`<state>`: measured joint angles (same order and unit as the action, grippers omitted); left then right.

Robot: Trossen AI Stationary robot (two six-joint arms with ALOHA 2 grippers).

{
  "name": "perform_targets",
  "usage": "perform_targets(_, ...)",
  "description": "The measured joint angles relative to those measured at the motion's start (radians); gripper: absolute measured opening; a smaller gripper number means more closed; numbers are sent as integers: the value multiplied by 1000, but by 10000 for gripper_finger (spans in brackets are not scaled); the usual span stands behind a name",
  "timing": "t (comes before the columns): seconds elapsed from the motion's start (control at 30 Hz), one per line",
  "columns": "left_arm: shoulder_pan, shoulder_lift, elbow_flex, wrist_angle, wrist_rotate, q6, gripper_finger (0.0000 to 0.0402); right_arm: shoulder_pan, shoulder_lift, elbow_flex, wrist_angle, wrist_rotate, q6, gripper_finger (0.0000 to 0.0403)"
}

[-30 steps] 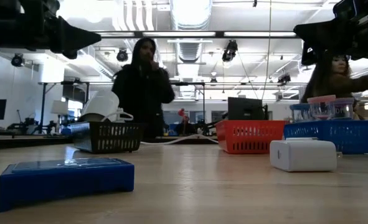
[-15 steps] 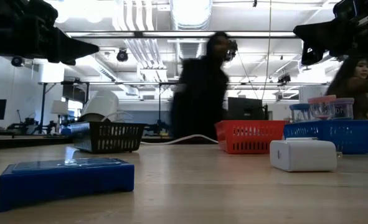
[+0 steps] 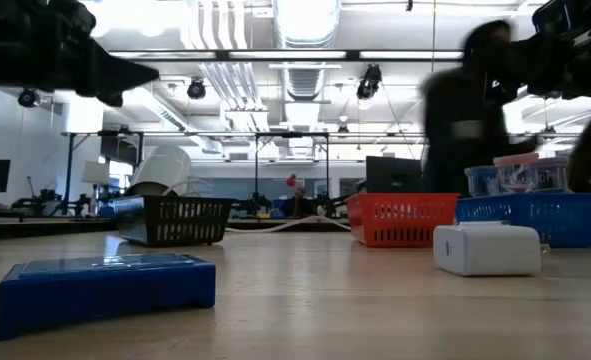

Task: Pick & Place Office items
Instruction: Put the dark blue digital clock into the red bin

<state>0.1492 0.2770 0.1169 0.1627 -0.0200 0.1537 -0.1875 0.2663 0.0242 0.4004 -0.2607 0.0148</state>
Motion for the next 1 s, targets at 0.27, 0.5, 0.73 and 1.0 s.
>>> perform_targets(0.27, -37, 149, 124, -2, 98, -103, 8, 0, 10, 0, 10, 12, -10, 8)
perform_targets(0.5, -135, 374, 298, -128, 63, -222, 20, 0, 11, 0, 9, 57, -34, 8)
perform_targets(0.73, -336, 674, 538, -354, -102, -319, 20, 0, 11, 0, 27, 55, -67, 8)
perform_targets(1.0, -522, 999, 766, -530, -235, -625, 43, 0, 11, 0, 40, 54, -58, 8)
